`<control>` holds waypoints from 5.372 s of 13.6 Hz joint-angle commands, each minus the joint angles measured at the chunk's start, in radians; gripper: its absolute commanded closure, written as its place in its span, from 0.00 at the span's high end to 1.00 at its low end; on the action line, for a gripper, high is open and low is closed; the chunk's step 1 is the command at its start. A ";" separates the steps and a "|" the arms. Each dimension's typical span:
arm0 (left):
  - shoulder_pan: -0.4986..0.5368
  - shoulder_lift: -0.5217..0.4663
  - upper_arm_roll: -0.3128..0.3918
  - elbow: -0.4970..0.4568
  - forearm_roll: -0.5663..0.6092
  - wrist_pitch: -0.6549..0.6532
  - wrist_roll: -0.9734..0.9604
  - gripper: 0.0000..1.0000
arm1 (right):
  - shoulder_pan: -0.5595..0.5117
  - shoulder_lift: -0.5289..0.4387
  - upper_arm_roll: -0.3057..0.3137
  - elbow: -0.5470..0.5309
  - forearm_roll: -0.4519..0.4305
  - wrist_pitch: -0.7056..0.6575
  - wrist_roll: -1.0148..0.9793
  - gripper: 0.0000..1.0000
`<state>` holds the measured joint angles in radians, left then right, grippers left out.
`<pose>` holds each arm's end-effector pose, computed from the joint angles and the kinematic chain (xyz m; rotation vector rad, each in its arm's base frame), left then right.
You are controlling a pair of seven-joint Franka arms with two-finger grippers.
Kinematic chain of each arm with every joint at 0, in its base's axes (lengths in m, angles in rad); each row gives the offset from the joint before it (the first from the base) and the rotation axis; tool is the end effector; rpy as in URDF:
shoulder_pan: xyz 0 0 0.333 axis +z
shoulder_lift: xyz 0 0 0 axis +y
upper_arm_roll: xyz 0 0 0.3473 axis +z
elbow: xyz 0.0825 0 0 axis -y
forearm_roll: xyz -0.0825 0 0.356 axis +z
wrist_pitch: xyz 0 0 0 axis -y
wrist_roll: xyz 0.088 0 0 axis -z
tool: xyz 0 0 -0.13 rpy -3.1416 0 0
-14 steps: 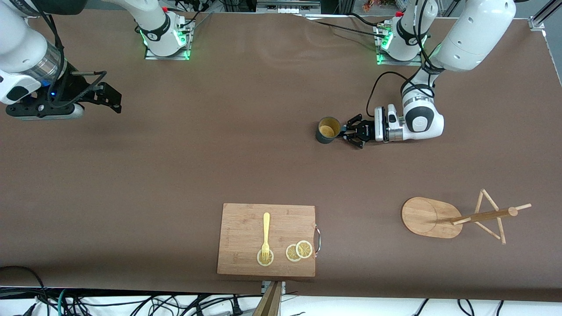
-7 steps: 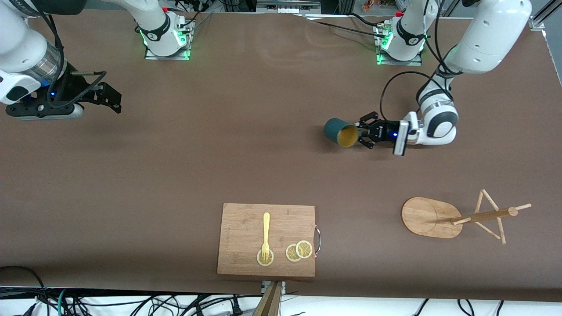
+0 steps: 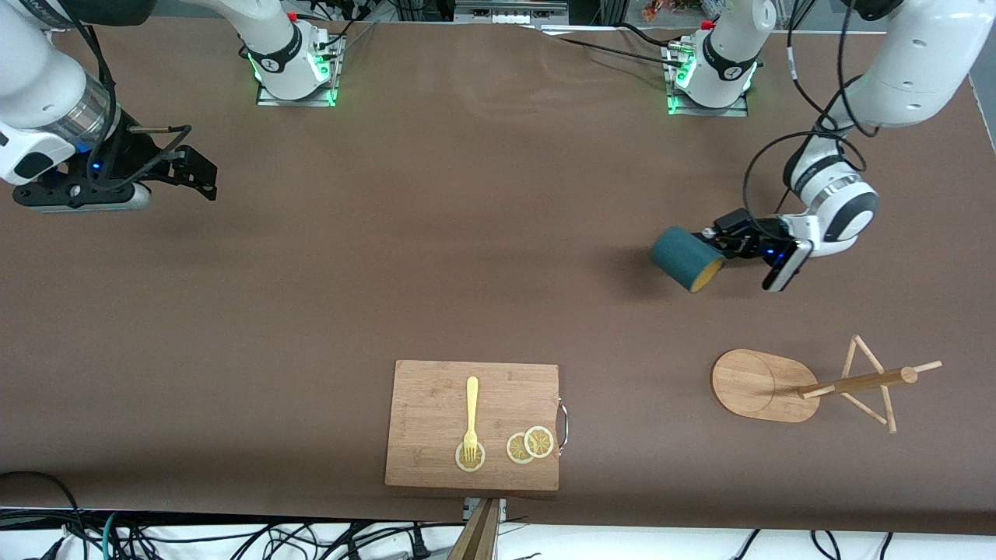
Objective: Pass cup and hang on rack
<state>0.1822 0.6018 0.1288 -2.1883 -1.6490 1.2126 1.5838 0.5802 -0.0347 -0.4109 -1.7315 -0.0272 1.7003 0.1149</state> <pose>0.5099 0.0003 0.2274 1.2959 -0.1012 0.5330 0.5168 0.0816 0.5888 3.1274 0.0909 0.0039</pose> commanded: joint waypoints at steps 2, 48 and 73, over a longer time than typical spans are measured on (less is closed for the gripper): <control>0.135 0.004 -0.009 0.060 -0.018 -0.100 -0.218 0.00 | 0.004 0.009 0.001 0.020 -0.003 -0.008 0.006 1.00; 0.238 -0.117 0.054 0.349 0.699 -0.324 -0.998 1.00 | 0.032 0.007 0.003 0.026 0.003 -0.002 0.006 1.00; -0.290 -0.519 -0.083 0.740 1.660 0.206 -1.653 1.00 | 0.032 0.009 0.000 0.026 0.010 -0.004 -0.007 1.00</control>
<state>-0.1112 0.0793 0.0514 -1.4596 -0.0143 1.4571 0.0228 0.6090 -0.0344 -0.4066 -1.7247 -0.0253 1.7030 0.1157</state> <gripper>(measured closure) 0.000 0.000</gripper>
